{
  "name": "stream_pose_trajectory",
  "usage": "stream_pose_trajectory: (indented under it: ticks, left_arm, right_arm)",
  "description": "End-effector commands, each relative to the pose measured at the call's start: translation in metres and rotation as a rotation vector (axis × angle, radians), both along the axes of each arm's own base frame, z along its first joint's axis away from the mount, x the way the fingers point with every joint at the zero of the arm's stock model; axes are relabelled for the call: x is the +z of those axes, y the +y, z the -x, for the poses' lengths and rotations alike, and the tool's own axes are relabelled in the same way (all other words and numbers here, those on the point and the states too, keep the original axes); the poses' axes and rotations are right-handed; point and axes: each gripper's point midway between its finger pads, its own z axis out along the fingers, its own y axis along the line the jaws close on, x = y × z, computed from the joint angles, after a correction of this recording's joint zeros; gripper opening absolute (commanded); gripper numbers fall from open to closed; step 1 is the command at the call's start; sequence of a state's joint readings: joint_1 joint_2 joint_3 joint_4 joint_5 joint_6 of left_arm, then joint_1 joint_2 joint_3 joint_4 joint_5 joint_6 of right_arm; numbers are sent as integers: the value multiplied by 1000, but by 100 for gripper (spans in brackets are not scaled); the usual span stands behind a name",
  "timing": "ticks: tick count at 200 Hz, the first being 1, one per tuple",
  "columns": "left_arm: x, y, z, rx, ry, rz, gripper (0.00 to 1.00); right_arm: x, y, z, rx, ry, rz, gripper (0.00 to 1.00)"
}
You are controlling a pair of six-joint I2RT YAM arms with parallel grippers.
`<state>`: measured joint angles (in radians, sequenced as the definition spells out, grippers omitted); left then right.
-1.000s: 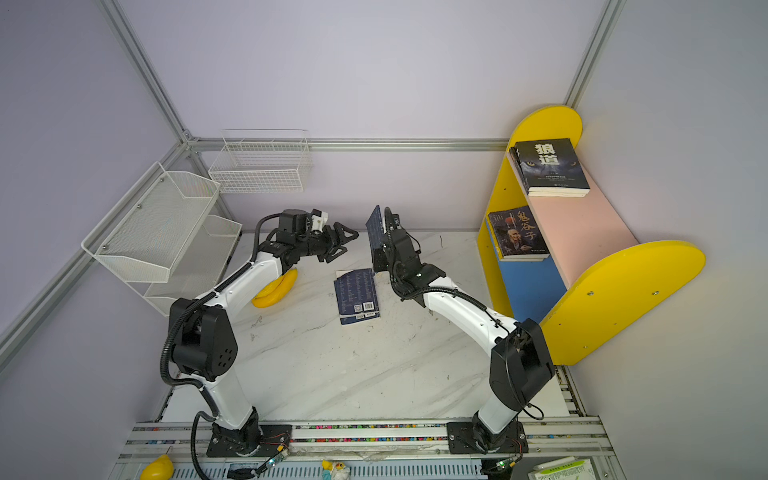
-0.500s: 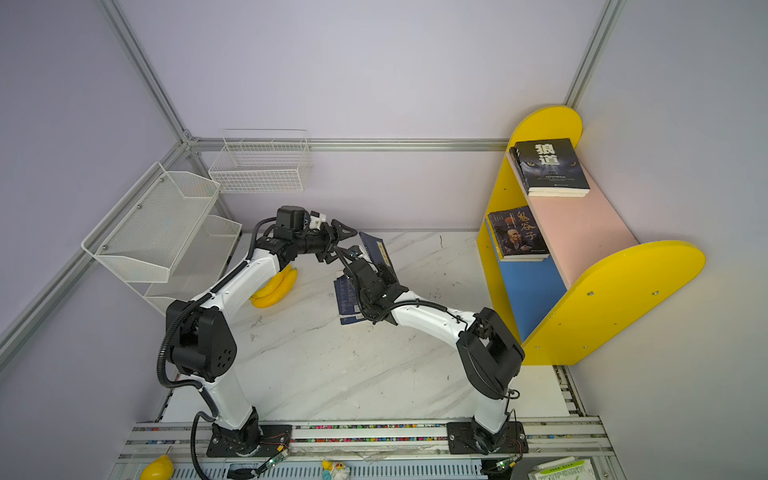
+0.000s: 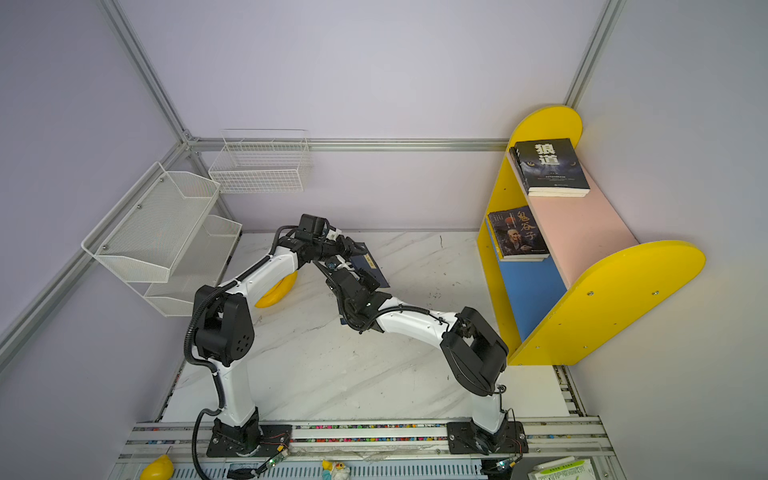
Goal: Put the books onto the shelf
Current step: 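Lift the blue book by its spine with the right gripper while the left releases it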
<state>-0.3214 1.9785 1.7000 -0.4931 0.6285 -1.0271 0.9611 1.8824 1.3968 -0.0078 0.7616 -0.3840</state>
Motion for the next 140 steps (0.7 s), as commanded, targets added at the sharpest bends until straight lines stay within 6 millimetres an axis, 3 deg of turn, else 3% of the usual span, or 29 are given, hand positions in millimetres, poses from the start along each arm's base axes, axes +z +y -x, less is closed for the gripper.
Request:
stream_pose_trajectory:
  ticks: [1, 30, 58, 67, 88, 101, 119, 140]
  left_arm:
    - [51, -4, -11, -15, -145, 10, 40]
    - [49, -1, -12, -14, -156, -14, 16]
    - [54, -4, -17, -22, -179, -7, 4]
    - [58, -6, -20, -24, -192, 3, 3]
    - [67, -4, -31, -14, -227, 16, 2]
    - [74, 3, -43, 16, -253, 36, 2]
    - [88, 14, -60, 60, -300, 89, 1]
    - [109, 21, -72, 67, -371, 156, 1]
  right_arm:
    - [10, 7, -2, -14, -55, 25, 0]
    - [4, 6, -2, -45, -53, 5, 0]
    - [2, 8, 2, -57, -16, -99, 8]
    - [1, 9, 4, -57, 2, -135, 15]
    - [0, 11, 12, -59, 63, -242, 45]
    - [7, 11, 19, -51, 105, -341, 59]
    - [23, 4, 29, -26, 191, -556, 69]
    - [37, -25, 21, -47, 314, -873, 73]
